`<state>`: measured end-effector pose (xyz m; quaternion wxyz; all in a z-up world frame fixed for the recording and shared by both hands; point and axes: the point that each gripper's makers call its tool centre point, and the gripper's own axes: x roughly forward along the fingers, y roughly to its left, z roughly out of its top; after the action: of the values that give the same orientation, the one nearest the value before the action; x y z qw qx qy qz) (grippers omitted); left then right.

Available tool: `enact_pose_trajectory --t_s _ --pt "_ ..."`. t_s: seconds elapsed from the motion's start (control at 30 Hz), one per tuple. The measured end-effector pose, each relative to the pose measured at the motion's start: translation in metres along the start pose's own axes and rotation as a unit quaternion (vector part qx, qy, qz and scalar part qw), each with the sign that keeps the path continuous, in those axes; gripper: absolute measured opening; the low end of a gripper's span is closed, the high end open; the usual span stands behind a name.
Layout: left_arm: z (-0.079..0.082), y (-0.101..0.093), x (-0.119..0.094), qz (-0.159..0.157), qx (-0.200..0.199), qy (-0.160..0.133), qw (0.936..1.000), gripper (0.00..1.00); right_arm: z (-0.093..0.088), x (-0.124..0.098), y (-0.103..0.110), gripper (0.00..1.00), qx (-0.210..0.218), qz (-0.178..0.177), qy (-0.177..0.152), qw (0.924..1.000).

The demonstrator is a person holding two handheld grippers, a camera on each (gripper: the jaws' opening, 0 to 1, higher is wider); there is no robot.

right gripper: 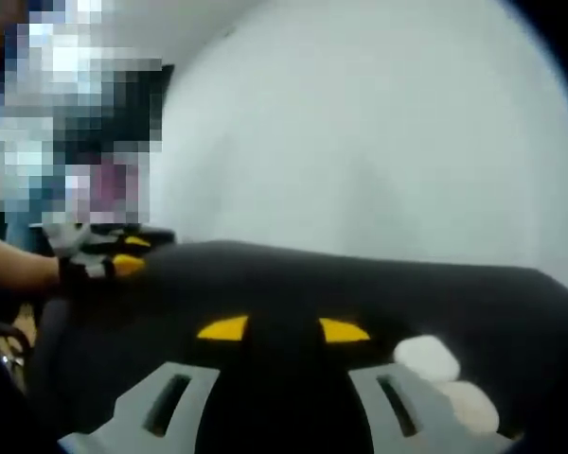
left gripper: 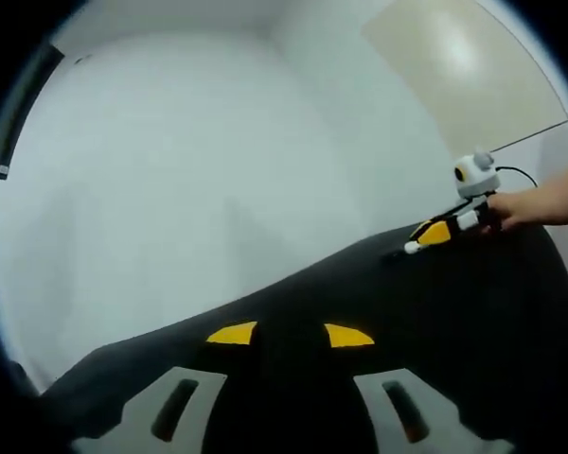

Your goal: Pick up three earphones and place each one into its charging case using tactile feedback, ensure that each earphone is properly inserted and securely positioned inside the case.

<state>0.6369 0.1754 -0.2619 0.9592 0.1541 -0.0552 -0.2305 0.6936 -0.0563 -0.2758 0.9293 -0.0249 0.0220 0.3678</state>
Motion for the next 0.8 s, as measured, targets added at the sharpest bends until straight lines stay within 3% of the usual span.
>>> enact_pose_trajectory --t_s 0.8 --pt "-0.0035 0.0012 0.0019 -0.002 0.008 0.006 0.9999 0.23 -0.0003 0.0000 0.0033 0.29 -0.004 0.004 0.001 1.0000"
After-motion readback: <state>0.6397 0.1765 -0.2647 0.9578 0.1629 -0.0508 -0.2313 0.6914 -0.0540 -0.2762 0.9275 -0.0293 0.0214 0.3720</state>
